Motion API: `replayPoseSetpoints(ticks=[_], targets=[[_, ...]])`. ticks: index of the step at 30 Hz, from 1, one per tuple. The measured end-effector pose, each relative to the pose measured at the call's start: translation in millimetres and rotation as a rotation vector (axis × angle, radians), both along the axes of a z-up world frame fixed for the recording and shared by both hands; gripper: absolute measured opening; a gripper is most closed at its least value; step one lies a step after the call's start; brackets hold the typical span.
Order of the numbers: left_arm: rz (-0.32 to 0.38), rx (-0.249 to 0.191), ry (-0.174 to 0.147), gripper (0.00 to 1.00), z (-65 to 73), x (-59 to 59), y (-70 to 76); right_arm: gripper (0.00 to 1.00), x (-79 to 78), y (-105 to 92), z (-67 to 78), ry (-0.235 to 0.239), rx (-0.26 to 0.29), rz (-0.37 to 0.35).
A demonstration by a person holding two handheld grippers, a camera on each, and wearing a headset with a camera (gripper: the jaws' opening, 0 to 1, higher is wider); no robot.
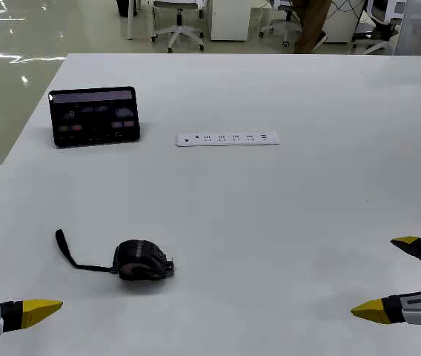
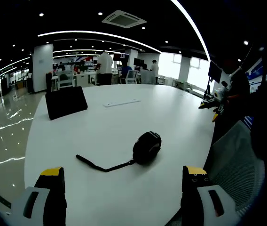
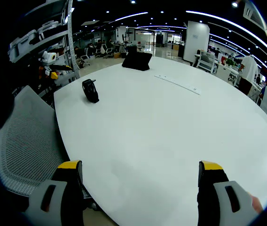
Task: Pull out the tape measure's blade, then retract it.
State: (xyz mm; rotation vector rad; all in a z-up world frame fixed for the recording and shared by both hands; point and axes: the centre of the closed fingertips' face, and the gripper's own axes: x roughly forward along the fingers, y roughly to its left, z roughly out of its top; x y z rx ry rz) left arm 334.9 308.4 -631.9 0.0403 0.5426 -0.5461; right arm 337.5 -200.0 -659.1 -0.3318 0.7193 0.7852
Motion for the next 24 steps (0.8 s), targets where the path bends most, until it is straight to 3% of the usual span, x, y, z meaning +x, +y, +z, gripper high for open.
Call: replayPoseSetpoints(ticks=[16,24], targets=[[0.001,0.001,0.008,1.00,-3.1,-0.7,0.5,0.98,-0.2,-1.6,-3.1,0.006,0.000,-0.007],[-0.024,0.009,0.003,1.00,-3.0,0.3,-3.9,1.00,5.0,-0.4,-1.5,-0.018,-0.004,-0.004]])
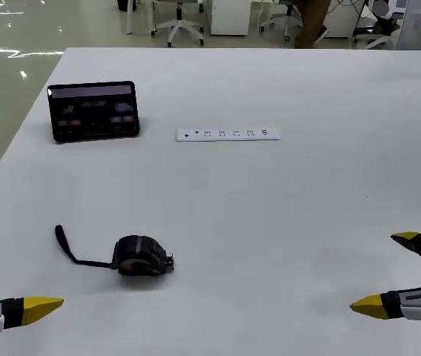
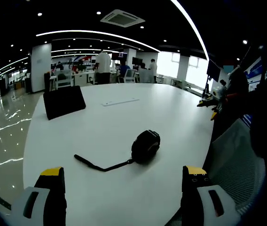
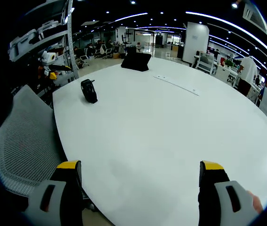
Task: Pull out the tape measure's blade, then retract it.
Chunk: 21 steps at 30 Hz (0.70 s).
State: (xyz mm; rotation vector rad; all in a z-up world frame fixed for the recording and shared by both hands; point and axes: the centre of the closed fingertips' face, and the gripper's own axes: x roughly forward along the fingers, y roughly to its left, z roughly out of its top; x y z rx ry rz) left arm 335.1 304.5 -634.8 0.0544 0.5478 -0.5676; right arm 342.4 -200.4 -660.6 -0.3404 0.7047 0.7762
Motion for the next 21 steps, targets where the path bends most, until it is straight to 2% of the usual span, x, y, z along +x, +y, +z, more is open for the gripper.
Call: replayPoseSetpoints(ticks=[2,3,5,7,11,13,14,15,16,18,19,21], targets=[[-0.007,0.010,-0.009,1.00,0.8,2.0,-0.4,1.00,2.1,0.4,0.5,-0.005,-0.002,0.003],[-0.008,0.030,-0.018,1.00,0.7,5.0,1.4,1.00,3.6,1.6,1.4,-0.009,0.000,0.007],[-0.026,0.025,-0.008,1.00,1.3,7.3,-1.9,1.00,6.3,5.0,3.5,-0.013,0.001,0.014],[-0.052,0.025,-0.024,1.00,5.2,10.5,-6.8,1.00,9.4,7.4,4.5,-0.016,0.001,0.023],[-0.100,0.025,-0.009,1.00,7.7,20.2,-19.8,1.00,18.4,18.7,9.5,-0.024,-0.001,0.052],[-0.174,0.000,0.003,1.00,7.7,20.8,-35.5,1.00,24.4,26.6,12.4,-0.032,-0.001,0.072],[-0.193,0.026,0.003,1.00,6.4,22.7,-37.2,1.00,26.7,30.6,14.2,-0.038,0.005,0.083],[-0.201,0.046,0.032,1.00,2.6,23.2,-39.7,1.00,30.1,36.7,17.3,-0.050,0.015,0.097],[-0.217,0.053,0.047,1.00,1.1,23.4,-43.0,1.00,32.5,40.8,19.3,-0.057,0.021,0.108],[-0.262,0.069,0.043,1.00,1.6,25.3,-51.8,1.00,37.4,49.2,22.1,-0.062,0.026,0.122],[-0.275,0.076,0.054,1.00,0.5,24.3,-55.0,1.00,39.7,52.2,23.0,-0.065,0.025,0.125],[-0.303,0.095,0.101,1.00,-5.4,22.5,-60.3,1.00,43.7,61.8,27.3,-0.071,0.041,0.144]])
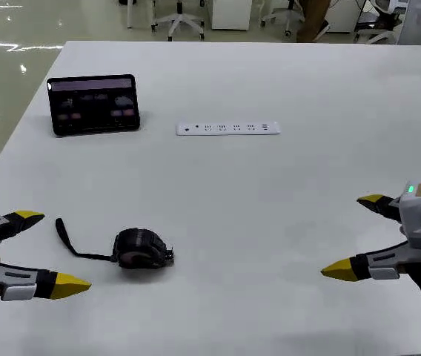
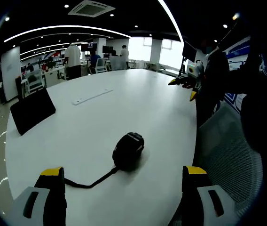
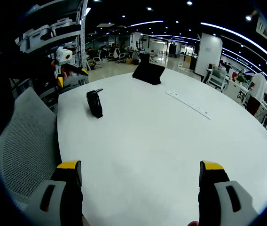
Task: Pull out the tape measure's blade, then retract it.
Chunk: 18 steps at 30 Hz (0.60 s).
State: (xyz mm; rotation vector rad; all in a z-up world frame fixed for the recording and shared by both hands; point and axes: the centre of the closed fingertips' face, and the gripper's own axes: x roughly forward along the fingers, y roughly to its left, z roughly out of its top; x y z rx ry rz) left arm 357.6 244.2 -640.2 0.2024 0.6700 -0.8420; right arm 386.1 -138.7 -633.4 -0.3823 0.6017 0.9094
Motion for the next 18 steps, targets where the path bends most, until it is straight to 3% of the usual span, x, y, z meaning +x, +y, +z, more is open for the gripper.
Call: replayPoseSetpoints(ticks=[2,5,13,18], targets=[[-0.044,0.008,-0.029,1.00,1.2,3.4,-8.2,1.00,2.6,10.3,4.6,-0.008,0.016,0.022],[-0.088,0.022,-0.014,1.00,-0.5,5.3,-17.8,1.00,8.5,20.9,7.9,-0.028,0.029,0.036],[-0.219,0.103,-0.021,0.96,-9.4,7.4,-36.6,1.00,9.6,46.3,7.8,-0.027,0.050,0.106],[-0.267,0.123,-0.020,0.95,-11.0,12.8,-44.9,1.00,9.5,62.1,3.2,-0.034,0.040,0.151]])
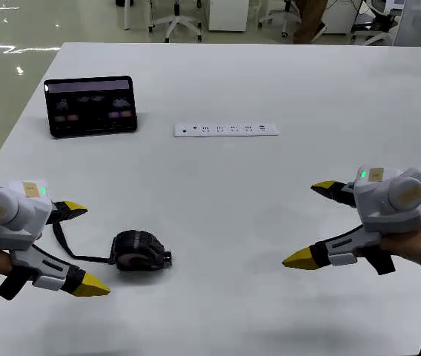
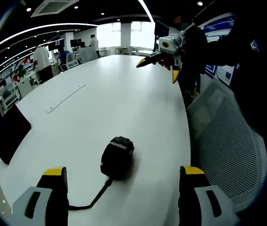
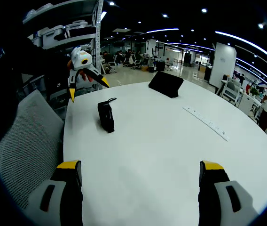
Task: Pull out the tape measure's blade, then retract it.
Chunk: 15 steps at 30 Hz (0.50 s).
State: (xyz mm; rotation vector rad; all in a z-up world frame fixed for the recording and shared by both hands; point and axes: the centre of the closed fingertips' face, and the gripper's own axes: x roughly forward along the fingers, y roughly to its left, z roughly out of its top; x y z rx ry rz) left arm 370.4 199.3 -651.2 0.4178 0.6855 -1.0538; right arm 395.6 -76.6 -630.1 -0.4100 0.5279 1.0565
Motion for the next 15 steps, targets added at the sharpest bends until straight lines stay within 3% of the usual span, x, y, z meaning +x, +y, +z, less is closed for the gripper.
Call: replayPoseSetpoints(ticks=[3,7,9,15], targets=[[-0.032,0.021,0.007,0.92,-1.3,3.8,-4.9,1.00,1.8,10.9,-4.0,-0.005,0.003,0.022],[-0.123,0.150,0.035,0.90,-17.2,0.4,-4.6,1.00,4.8,27.2,-14.5,-0.004,-0.007,0.049],[-0.189,0.192,0.018,0.88,-21.3,-1.0,-8.6,1.00,6.8,35.1,-19.4,0.004,-0.009,0.067],[-0.220,0.177,0.027,0.85,-20.0,8.2,-23.8,1.00,7.8,56.5,-28.1,0.014,-0.023,0.125]])
